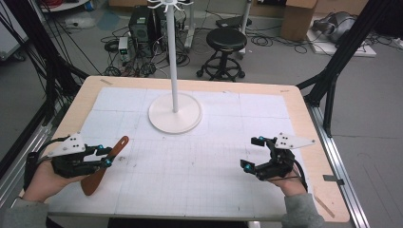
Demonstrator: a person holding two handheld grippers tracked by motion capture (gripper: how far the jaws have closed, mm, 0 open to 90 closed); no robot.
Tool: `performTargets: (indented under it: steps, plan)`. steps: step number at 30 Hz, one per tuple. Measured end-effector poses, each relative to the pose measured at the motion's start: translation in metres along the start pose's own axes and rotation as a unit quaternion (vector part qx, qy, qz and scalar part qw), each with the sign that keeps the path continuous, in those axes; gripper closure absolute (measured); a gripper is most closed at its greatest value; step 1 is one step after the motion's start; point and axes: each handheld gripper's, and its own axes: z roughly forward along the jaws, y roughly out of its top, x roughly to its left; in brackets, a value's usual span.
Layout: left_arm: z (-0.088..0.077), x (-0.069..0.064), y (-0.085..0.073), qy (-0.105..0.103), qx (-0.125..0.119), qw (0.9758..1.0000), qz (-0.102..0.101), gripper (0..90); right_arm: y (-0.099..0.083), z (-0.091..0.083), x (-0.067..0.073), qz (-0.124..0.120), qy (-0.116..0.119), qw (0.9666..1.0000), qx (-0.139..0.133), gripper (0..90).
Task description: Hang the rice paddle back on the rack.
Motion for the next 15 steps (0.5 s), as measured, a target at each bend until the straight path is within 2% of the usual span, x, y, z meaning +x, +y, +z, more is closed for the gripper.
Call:
performTargets:
  steps: [7, 15]
  plan:
    - [-0.011, -0.004, 0.009, 0.006, -0.023, 0.9997, 0.006, 65.1, 0.0, 0.0, 0.0, 0.002, 0.0, 1.0, 0.001, 1.0]
    - [-0.015, -0.007, 0.015, 0.008, -0.034, 0.9993, 0.01, 65.2, 0.0, 0.0, 0.0, 0.001, 0.0, 1.0, 0.001, 1.0]
